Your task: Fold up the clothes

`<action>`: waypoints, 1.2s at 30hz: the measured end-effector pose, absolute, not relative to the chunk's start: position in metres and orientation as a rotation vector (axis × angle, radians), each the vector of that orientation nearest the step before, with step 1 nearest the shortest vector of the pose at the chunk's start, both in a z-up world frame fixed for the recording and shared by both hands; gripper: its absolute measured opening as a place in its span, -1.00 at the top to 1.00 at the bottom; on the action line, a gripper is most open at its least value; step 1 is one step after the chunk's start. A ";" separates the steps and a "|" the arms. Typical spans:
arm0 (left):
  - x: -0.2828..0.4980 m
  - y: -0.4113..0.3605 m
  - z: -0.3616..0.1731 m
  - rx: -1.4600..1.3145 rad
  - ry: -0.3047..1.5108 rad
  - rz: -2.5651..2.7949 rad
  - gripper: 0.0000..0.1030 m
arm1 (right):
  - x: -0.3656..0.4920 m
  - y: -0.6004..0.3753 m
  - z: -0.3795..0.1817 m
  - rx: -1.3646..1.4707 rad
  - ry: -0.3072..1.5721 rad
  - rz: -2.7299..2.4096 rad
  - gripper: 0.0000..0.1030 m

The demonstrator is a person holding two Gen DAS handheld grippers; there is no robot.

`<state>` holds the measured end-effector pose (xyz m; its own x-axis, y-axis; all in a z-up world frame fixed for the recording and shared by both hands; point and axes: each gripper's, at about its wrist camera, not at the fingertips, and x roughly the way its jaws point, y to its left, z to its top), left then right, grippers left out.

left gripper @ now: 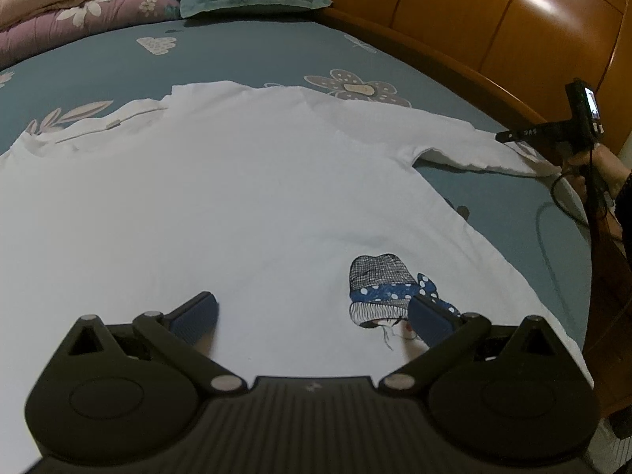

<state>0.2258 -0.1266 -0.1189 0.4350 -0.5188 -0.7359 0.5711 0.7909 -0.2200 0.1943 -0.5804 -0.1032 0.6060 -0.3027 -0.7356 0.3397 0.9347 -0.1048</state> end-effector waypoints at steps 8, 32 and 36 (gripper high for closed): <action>0.225 -0.128 -0.120 0.075 0.887 -0.672 -0.99 | 0.187 -0.561 -0.110 0.087 0.873 -0.300 -0.27; 0.225 -0.127 -0.121 0.064 0.878 -0.677 -0.99 | 0.195 -0.506 -0.123 0.227 0.764 -0.171 -1.00; 0.225 -0.126 -0.121 0.060 0.876 -0.681 -0.99 | 0.198 -0.539 -0.123 0.268 0.757 -0.265 -1.00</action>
<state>0.2250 -0.1257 -0.1208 0.4452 -0.5258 -0.7248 0.5733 0.7891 -0.2204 0.1984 -0.5389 -0.1230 0.6969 -0.1386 -0.7036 0.3298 0.9332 0.1429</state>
